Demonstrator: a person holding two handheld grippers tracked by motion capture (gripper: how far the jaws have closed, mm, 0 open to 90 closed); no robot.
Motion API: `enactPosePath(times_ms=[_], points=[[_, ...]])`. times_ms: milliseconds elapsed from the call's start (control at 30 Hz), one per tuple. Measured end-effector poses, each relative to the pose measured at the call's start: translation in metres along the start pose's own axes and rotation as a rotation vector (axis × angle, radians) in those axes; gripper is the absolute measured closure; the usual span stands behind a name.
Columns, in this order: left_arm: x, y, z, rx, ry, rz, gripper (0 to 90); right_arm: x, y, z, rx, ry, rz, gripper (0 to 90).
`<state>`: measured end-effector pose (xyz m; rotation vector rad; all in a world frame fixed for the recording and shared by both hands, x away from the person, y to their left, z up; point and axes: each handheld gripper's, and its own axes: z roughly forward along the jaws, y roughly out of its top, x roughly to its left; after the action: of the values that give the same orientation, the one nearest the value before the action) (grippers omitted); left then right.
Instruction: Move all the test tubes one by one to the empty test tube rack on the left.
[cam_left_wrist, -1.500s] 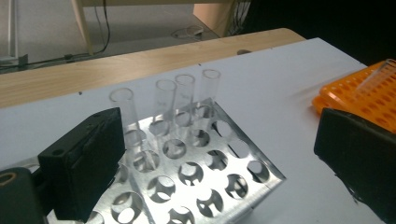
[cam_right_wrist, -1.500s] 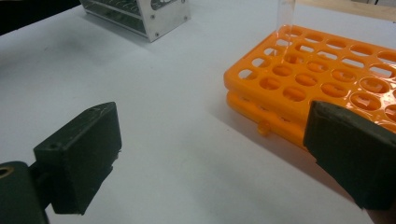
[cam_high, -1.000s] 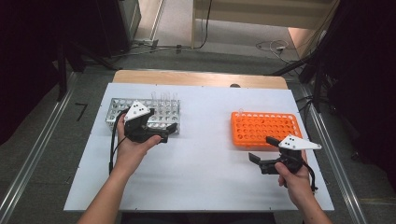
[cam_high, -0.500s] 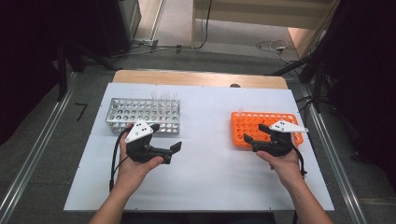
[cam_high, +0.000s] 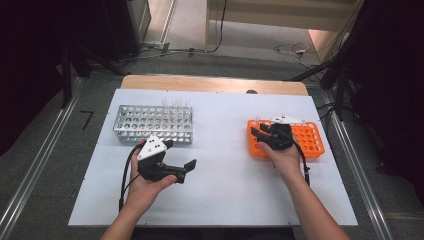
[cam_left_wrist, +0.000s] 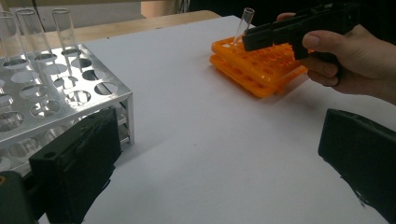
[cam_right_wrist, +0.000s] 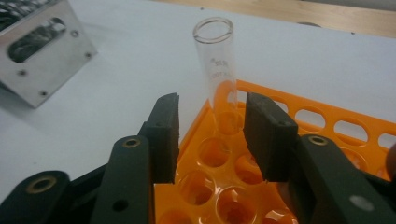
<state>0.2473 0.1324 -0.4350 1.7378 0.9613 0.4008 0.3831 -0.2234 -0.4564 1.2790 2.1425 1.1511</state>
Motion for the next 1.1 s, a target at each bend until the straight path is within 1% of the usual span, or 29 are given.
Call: enactPosePath(times_ms=[100,200,267,333,400,433,467,567,667,700,733,767,800,900,1067,1100], points=[[0.0,0.0,0.0,-0.001,-0.003,-0.002,0.0,0.0,0.003,0.009,0.044,-0.011,0.024,58.0],[0.0,-0.001,0.0,0.001,-0.004,0.0,0.0,0.001,0.006,0.014,0.059,-0.033,0.047,60.8],[0.0,-0.001,0.0,0.002,-0.005,0.001,0.0,0.003,0.009,0.017,0.067,-0.055,0.044,62.6],[-0.001,-0.001,0.001,0.003,-0.006,0.0,0.0,0.006,0.009,0.019,0.063,-0.086,0.025,67.8],[-0.001,-0.001,0.0,0.002,-0.005,0.002,0.0,0.007,0.009,0.021,0.053,-0.105,0.015,72.6],[0.0,-0.001,0.0,0.002,-0.004,0.001,0.0,0.006,0.008,0.02,0.05,-0.111,0.017,73.5],[0.0,-0.001,0.0,0.003,-0.002,0.001,0.0,0.006,0.008,0.02,0.046,-0.108,0.015,73.7],[0.0,-0.001,-0.001,0.003,-0.001,0.001,0.0,0.005,0.008,0.016,0.009,-0.097,0.004,73.8],[0.0,-0.001,0.0,0.003,-0.005,-0.001,0.0,0.004,0.01,0.007,-0.028,-0.084,-0.001,73.9],[0.0,-0.001,0.001,0.002,-0.007,-0.001,0.0,0.004,0.012,0.0,-0.057,-0.075,-0.011,73.8],[-0.001,-0.001,0.001,0.002,-0.01,0.001,0.0,0.004,0.012,-0.003,-0.069,-0.063,-0.015,73.9],[-0.001,0.0,0.002,0.003,-0.011,0.001,0.0,0.004,0.012,-0.003,-0.069,-0.063,-0.015,73.9],[-0.002,0.0,0.002,0.002,-0.011,0.003,0.0,0.004,0.013,-0.007,-0.083,-0.04,-0.021,73.8],[-0.003,0.002,0.004,0.0,-0.014,0.006,0.0,0.011,0.015,-0.02,-0.11,-0.005,-0.058,73.9],[-0.007,0.004,0.006,-0.001,-0.022,0.015,0.0,0.025,0.01,-0.038,-0.124,0.066,-0.093,73.8],[-0.009,0.005,0.006,-0.002,-0.025,0.015,0.0,0.027,0.009,-0.041,-0.129,0.079,-0.093,73.8]])
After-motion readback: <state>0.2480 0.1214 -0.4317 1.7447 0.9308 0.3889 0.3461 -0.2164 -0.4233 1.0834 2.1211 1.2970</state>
